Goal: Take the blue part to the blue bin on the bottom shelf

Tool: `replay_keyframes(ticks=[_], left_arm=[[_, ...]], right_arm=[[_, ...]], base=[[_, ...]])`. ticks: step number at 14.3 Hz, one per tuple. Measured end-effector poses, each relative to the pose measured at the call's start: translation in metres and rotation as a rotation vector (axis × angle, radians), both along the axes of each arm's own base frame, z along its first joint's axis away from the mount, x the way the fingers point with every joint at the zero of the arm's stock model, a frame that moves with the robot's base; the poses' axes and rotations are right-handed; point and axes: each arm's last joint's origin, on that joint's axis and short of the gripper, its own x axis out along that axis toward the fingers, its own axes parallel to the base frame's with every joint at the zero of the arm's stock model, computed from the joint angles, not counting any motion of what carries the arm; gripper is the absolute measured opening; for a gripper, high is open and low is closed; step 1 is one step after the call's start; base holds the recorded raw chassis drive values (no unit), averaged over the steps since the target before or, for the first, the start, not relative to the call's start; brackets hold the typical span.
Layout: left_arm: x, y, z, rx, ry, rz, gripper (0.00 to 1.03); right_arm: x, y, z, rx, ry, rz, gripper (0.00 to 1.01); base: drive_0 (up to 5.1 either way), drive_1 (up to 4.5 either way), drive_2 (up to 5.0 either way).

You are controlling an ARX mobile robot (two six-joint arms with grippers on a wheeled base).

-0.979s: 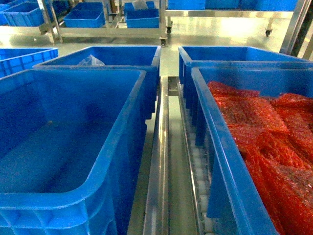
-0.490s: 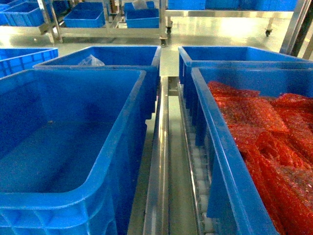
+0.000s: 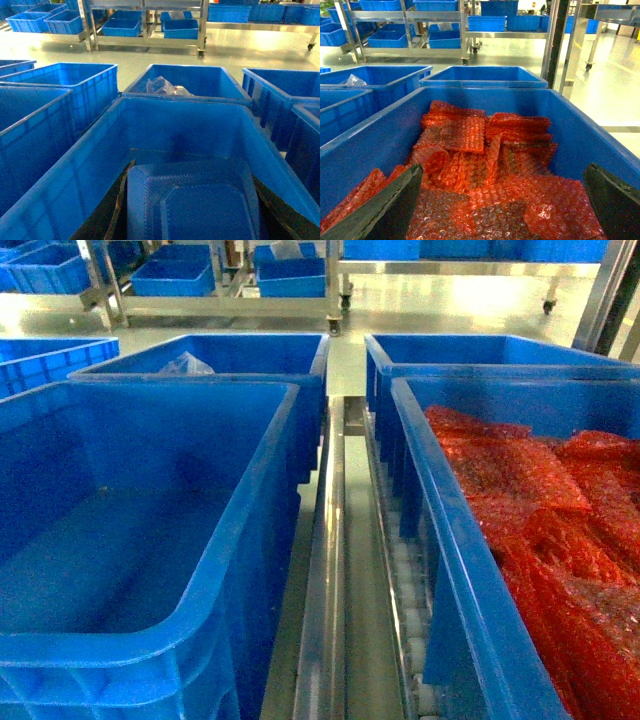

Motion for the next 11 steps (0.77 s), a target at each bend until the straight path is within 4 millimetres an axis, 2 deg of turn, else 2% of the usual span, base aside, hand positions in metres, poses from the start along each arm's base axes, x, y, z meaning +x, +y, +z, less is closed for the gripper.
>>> replay_keyframes(ticks=[11], left_arm=[[0.0000,0.0000,0.0000,0.000,0.000,0.000,0.44]], right_arm=[[0.0000,0.0000,0.0000,0.000,0.000,0.000,0.98]], base=[[0.0,0.00,0.0]])
